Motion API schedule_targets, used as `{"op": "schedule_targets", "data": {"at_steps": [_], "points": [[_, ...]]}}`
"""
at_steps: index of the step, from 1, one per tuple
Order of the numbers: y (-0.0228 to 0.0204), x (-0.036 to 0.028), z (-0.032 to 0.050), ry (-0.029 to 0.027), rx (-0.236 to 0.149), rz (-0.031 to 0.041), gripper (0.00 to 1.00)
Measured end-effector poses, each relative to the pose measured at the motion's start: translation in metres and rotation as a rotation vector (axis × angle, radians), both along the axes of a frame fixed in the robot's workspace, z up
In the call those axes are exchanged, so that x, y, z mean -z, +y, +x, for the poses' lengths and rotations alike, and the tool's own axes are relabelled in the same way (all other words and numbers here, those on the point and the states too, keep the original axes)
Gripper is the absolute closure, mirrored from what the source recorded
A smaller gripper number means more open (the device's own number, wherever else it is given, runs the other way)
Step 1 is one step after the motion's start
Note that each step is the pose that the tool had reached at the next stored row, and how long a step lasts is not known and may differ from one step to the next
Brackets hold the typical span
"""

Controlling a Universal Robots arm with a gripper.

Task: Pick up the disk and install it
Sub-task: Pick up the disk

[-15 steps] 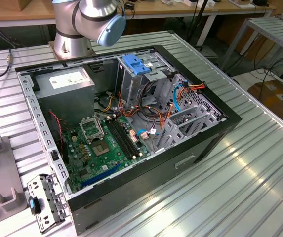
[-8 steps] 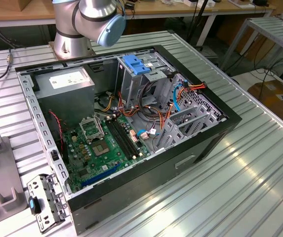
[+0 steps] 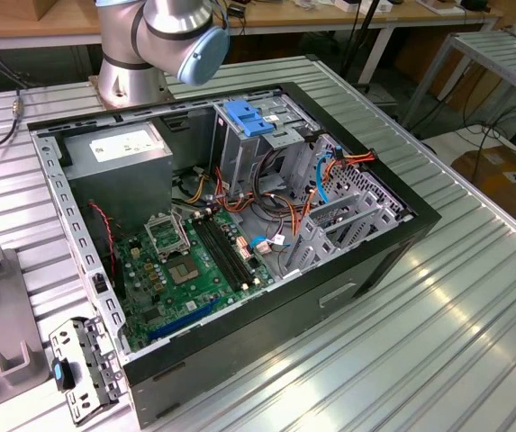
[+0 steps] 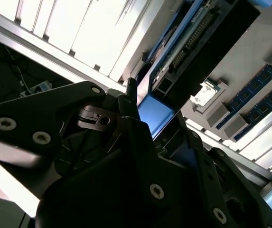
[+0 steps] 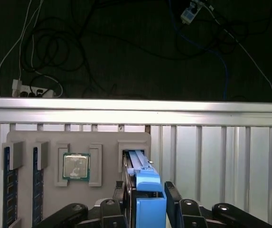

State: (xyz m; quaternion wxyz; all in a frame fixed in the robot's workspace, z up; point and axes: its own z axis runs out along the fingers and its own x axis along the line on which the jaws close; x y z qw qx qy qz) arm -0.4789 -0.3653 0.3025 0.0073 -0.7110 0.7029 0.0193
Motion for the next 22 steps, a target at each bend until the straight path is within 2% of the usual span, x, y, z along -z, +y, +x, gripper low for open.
{"op": "schedule_targets", "data": {"at_steps": [15, 17, 18, 22], "points": [[-0.0007, 0.0084, -0.0001, 0.0003, 0.000, 0.0000, 0.55], [-0.0008, 0.0085, -0.0001, 0.0003, 0.000, -0.0001, 0.56], [-0.0007, 0.0085, 0.0000, 0.0001, 0.000, 0.0000, 0.62], [-0.0007, 0.0086, 0.0000, 0.0002, 0.000, 0.0001, 0.63]]}}
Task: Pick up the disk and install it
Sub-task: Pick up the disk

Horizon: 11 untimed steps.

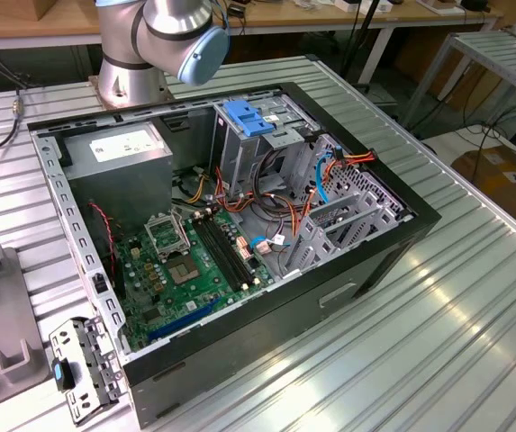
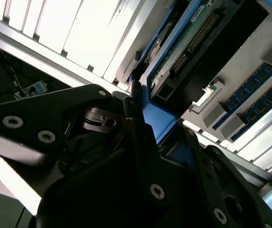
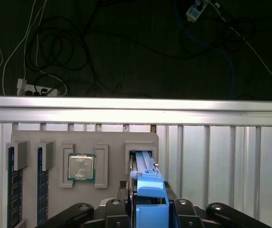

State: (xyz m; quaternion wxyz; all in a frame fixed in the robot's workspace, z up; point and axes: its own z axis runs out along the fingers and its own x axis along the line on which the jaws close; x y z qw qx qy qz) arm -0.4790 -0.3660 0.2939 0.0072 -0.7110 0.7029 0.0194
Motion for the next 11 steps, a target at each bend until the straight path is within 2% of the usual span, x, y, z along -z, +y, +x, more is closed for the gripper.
{"op": "schedule_targets", "data": {"at_steps": [11], "points": [[0.0000, 0.0003, 0.0000, 0.0000, 0.000, 0.0000, 0.63]]}}
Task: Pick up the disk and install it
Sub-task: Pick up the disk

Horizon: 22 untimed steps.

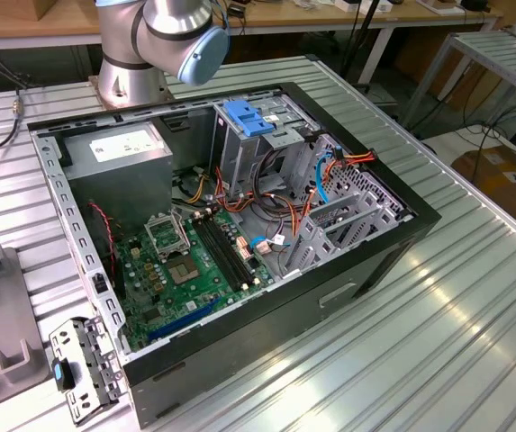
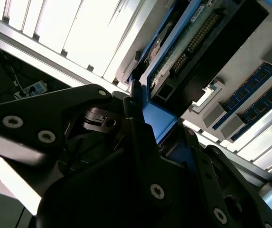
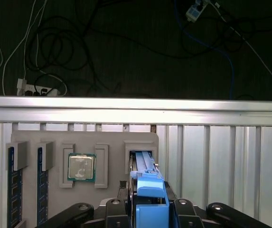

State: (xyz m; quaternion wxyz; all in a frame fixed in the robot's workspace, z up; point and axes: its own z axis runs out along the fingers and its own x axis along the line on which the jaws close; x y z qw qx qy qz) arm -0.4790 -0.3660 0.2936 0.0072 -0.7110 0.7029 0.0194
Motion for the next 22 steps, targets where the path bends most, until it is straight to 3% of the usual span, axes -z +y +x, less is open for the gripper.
{"op": "schedule_targets", "data": {"at_steps": [11, 19, 22], "points": [[0.0000, 0.0002, 0.0000, -0.0005, 0.000, 0.0002, 0.63], [0.0000, -0.0066, 0.0000, -0.0001, 0.000, -0.0003, 0.63], [0.0000, -0.0059, 0.0000, -0.0006, 0.000, -0.0004, 0.63]]}}
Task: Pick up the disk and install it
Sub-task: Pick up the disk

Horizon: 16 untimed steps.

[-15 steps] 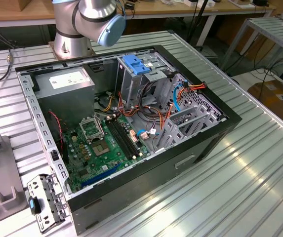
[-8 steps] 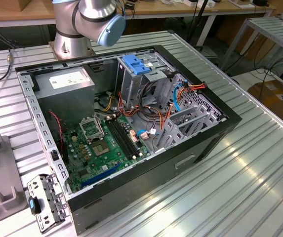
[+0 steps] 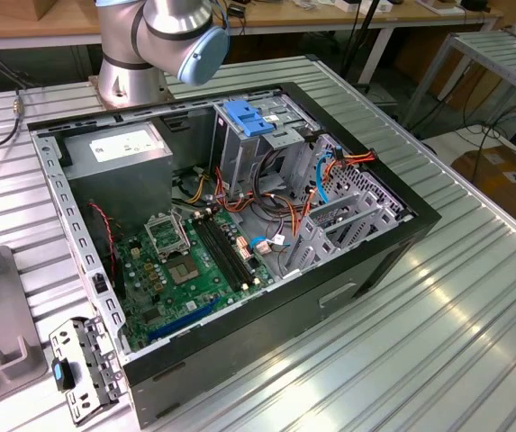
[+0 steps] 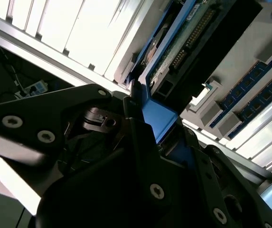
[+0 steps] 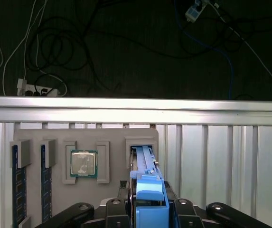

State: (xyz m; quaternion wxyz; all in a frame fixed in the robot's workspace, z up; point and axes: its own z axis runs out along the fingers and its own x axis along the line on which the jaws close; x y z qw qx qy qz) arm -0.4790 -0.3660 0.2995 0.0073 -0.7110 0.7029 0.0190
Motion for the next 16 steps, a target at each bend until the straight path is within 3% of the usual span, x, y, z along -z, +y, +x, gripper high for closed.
{"op": "schedule_targets", "data": {"at_steps": [3, 6, 16], "points": [[0.0000, 0.0026, -0.0001, -0.0036, 0.000, -0.0003, 0.63], [0.0000, 0.0052, -0.0005, -0.0164, 0.000, -0.0002, 0.63], [0.0000, 0.0053, -0.0006, -0.0177, -0.001, -0.0001, 0.63]]}}
